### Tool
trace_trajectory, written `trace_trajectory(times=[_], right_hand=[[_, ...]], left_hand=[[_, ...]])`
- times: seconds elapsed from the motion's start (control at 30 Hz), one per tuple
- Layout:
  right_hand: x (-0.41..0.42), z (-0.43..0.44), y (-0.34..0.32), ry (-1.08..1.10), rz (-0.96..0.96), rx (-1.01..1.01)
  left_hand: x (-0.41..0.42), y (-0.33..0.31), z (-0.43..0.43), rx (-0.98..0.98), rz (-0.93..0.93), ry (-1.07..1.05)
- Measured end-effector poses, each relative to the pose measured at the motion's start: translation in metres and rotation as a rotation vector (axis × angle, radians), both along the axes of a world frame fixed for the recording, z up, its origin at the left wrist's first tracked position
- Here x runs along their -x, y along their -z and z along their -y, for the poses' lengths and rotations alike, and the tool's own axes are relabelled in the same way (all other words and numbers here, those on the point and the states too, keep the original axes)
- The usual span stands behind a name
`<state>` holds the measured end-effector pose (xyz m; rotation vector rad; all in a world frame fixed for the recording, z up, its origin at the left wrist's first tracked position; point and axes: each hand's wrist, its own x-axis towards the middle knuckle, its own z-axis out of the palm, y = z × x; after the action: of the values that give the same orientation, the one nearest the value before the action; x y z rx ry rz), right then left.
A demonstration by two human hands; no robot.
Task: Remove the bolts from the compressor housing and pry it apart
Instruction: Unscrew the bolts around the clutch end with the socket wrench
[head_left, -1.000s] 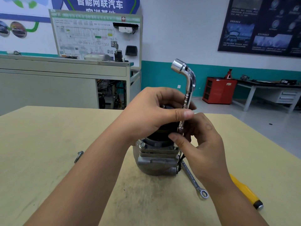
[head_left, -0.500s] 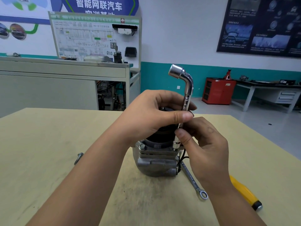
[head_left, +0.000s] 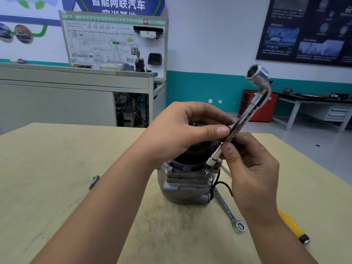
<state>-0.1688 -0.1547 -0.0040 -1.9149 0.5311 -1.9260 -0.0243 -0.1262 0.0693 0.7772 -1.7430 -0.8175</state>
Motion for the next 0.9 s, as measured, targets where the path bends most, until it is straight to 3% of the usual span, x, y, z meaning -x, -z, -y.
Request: trace_trajectory(times=[0.13,0.33,0.6,0.9], right_hand=[[0.001,0.002,0.001,-0.006,0.087,-0.062],[0.004,0.009,0.004,-0.003,0.214,-0.223],[0.004,0.013,0.006,0.067,0.236,-0.297],[0.005,0.013,0.005,0.052,0.217,-0.308]], left_hand=[[0.000,-0.001,-0.003,0.025,0.080,-0.099],[0.003,-0.007,-0.008,0.278,0.608,-0.362],[0.007,-0.002,-0.016,0.196,1.101,-0.463],[0.021,0.017,-0.012,0.249,1.210,-0.598]])
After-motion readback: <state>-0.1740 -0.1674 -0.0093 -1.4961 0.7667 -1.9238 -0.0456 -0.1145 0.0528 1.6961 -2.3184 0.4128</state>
